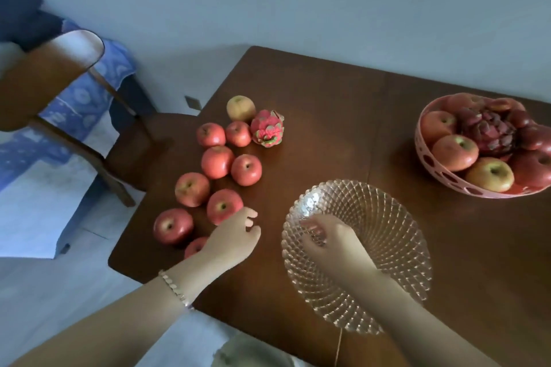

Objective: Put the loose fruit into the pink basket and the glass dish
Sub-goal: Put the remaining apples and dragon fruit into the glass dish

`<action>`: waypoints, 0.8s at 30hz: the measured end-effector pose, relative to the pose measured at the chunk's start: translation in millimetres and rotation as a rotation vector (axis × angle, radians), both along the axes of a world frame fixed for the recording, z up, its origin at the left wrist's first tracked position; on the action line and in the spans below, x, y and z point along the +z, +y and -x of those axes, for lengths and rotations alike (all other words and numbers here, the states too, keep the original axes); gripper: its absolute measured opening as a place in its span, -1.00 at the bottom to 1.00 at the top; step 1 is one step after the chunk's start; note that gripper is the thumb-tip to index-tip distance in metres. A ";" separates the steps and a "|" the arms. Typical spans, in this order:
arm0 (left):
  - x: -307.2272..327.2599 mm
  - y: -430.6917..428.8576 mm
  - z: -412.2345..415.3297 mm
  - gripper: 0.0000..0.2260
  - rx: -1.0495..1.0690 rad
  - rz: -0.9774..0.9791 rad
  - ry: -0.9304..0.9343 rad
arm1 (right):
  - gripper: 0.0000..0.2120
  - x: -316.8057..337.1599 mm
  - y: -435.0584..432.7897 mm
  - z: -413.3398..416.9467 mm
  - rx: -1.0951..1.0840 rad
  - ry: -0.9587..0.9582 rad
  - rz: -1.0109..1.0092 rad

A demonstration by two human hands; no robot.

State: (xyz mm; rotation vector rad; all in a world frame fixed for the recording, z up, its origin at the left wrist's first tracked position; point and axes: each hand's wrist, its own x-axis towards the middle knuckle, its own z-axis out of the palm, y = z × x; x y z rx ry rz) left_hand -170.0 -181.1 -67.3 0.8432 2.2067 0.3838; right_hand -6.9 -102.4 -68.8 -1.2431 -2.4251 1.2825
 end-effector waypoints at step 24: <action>-26.8 3.8 141.1 -0.33 -0.214 0.008 0.370 | -0.26 -16.1 -11.3 59.7 -0.455 -0.041 0.083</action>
